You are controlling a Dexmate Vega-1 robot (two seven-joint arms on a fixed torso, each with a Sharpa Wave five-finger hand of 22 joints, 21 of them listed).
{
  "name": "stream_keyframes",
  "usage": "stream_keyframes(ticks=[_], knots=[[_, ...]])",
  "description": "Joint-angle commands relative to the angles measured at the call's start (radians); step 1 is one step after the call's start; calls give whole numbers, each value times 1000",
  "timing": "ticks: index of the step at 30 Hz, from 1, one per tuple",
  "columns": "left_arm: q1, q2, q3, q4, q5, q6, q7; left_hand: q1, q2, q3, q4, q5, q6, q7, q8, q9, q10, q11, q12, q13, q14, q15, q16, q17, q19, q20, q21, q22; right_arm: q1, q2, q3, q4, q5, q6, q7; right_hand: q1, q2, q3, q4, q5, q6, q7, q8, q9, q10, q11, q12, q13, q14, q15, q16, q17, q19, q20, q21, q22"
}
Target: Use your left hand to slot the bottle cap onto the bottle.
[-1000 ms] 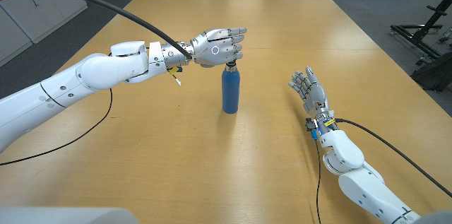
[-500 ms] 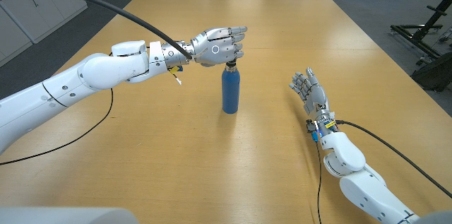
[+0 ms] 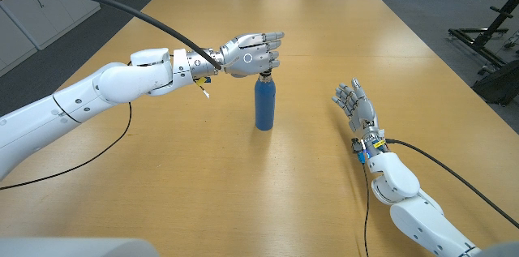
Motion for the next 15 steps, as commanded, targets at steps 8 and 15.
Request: stream_keyframes(ticks=[8,15], knots=[[-3,-4,15,18,-1,18,10,10,36,32,20,7,43,-12,12,3,40,-28,4,3,11,-169,2,4,10,-74,3,3,11,0,1,10,8,-9,8,7,10,-3,0,7,14,2,0,4,12,0,5,2,5,1,-1,5,9,-1,-7,1],[4,4,16,19,1,23,13,10,37,32,20,8,44,-12,13,3,39,-28,3,4,11,-169,1,4,10,-74,3,3,12,2,-2,12,10,-10,8,7,10,-3,0,7,14,2,0,4,13,1,5,2,5,1,-1,5,10,-1,-8,1]])
